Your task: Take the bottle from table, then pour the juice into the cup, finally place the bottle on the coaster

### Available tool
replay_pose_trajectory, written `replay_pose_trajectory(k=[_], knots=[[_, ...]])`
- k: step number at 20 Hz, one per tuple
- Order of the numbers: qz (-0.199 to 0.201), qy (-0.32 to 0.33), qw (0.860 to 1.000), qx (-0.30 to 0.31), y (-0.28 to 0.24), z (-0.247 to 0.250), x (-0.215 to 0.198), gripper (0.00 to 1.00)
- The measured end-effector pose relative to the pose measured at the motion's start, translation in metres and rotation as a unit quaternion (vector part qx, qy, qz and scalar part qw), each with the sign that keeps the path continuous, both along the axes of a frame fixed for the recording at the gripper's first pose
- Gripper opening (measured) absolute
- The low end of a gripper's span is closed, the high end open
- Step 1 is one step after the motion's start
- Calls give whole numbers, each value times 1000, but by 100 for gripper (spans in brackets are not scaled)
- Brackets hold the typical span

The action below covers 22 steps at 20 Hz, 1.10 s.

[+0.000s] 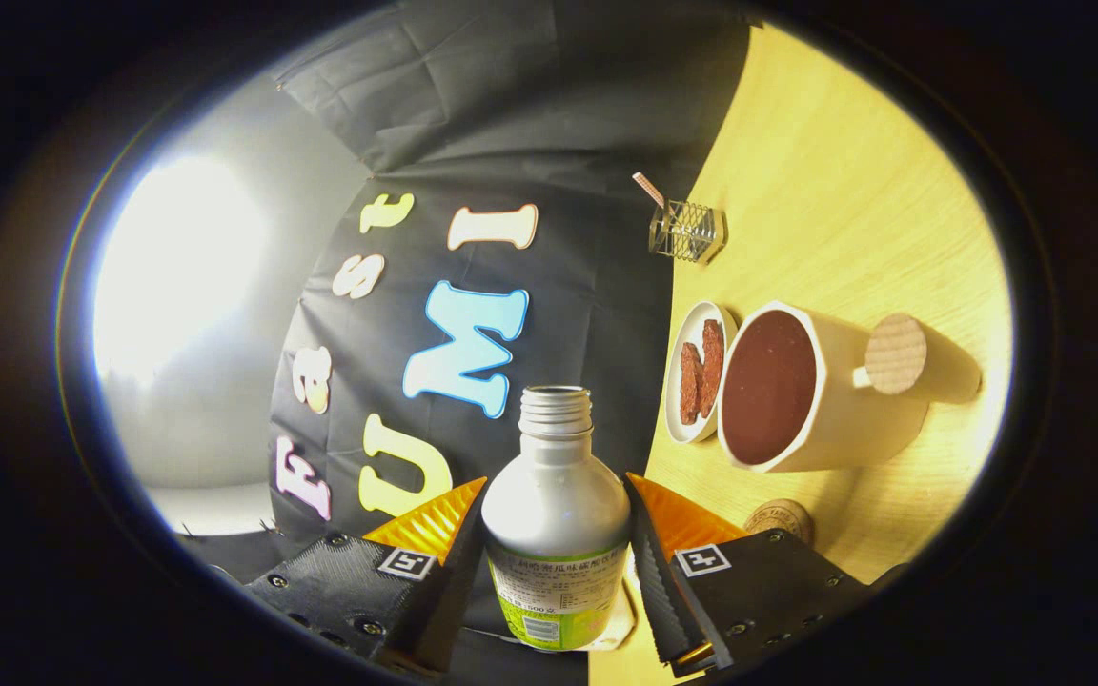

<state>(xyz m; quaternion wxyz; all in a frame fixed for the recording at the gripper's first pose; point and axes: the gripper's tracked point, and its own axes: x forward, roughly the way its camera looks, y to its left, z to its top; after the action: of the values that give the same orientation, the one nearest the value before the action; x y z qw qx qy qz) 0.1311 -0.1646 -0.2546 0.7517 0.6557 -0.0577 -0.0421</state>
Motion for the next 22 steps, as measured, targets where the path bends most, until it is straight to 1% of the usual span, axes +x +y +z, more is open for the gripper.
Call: replay_pose_trajectory(k=[5, 9, 12, 16, 22], knots=[[-1, -9, 998, 70, 5, 2, 4, 76], [-5, -28, 991, 132, 4, 7, 4, 76], [-9, -28, 989, 147, 5, 4, 3, 76], [-14, -44, 983, 176, 3, 15, 5, 76], [-13, -45, 983, 179, 7, 15, 1, 76]])
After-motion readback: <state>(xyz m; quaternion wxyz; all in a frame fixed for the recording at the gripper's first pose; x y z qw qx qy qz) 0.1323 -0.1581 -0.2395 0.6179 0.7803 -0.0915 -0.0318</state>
